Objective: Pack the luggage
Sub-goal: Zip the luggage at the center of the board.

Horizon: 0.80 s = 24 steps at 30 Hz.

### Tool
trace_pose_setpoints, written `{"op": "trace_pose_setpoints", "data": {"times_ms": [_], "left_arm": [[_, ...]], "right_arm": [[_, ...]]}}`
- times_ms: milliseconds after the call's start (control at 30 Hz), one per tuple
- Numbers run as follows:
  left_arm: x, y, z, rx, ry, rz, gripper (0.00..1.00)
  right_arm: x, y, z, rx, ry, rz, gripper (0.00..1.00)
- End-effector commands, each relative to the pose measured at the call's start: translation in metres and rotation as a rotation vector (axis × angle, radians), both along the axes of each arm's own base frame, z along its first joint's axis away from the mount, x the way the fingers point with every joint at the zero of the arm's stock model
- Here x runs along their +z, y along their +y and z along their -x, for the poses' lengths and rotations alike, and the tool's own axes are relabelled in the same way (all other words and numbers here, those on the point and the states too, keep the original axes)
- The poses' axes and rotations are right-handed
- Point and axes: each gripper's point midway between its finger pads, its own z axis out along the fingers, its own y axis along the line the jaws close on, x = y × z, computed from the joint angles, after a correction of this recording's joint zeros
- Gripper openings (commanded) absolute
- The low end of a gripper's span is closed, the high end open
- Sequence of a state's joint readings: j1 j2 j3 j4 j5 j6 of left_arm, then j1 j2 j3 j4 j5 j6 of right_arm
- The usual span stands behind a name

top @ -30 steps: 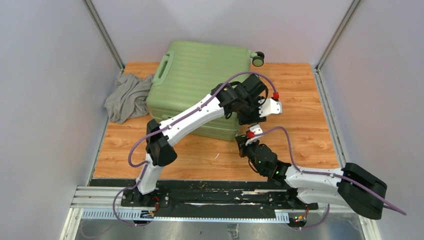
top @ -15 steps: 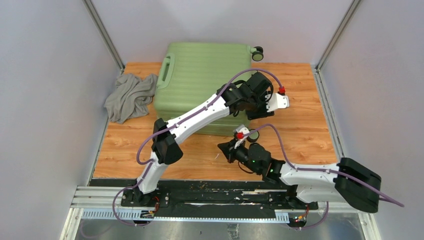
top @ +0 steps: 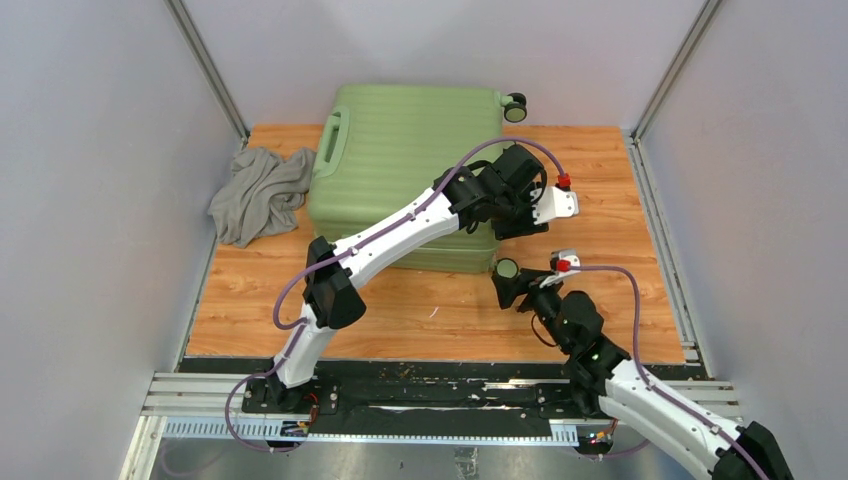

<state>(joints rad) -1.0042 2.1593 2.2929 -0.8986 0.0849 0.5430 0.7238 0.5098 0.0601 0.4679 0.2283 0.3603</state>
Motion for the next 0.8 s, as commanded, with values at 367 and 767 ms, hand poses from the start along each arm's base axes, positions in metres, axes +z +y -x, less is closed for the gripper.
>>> {"op": "trace_pose_setpoints", "data": {"times_ms": [367, 767], "left_arm": [[0.122, -0.023, -0.006, -0.013, -0.198, 0.325, 0.00], [0.134, -0.019, -0.005, -0.015, -0.225, 0.338, 0.00]], "right_arm": [[0.026, 0.022, -0.030, 0.270, -0.030, -0.037, 0.63], [0.021, 0.035, -0.049, 0.398, -0.068, -0.016, 0.53]]}}
